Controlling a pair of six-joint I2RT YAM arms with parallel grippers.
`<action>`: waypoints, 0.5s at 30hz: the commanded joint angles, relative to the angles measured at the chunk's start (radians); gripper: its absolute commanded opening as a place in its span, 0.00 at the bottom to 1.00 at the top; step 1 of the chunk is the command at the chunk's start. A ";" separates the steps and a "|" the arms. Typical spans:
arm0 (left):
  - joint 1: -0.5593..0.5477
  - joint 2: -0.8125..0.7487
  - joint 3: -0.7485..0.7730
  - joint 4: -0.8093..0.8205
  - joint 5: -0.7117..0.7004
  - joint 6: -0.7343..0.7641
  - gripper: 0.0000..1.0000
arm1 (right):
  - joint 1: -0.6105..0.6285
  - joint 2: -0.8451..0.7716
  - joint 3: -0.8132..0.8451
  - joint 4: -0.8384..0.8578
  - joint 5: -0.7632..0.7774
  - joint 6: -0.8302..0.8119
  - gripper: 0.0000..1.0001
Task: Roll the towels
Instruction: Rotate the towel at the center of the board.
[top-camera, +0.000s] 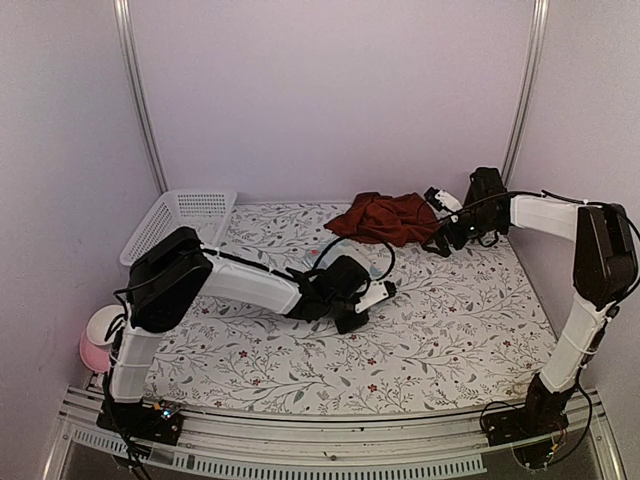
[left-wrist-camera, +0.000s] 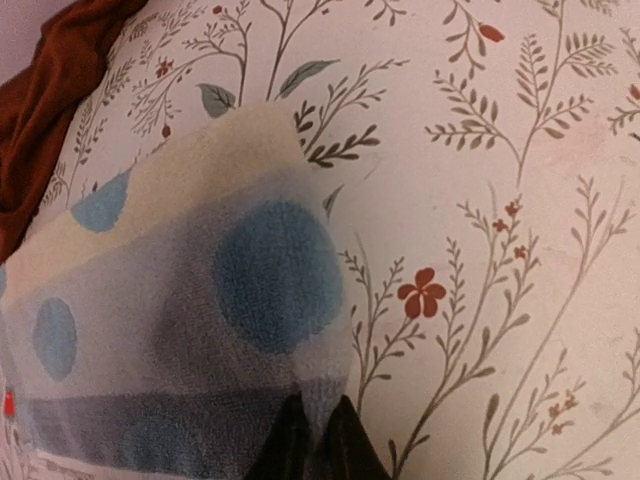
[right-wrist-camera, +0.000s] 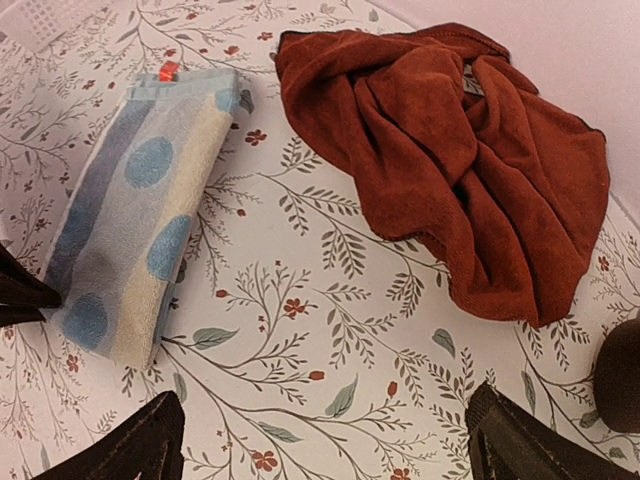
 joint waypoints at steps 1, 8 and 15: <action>-0.015 -0.097 -0.133 0.020 0.048 -0.058 0.01 | 0.022 -0.062 -0.030 -0.020 -0.143 -0.055 0.99; -0.015 -0.206 -0.308 0.066 0.105 -0.116 0.00 | 0.129 -0.114 -0.124 -0.022 -0.218 -0.235 0.99; -0.007 -0.326 -0.462 0.120 0.163 -0.143 0.00 | 0.293 -0.204 -0.312 0.055 -0.222 -0.452 0.99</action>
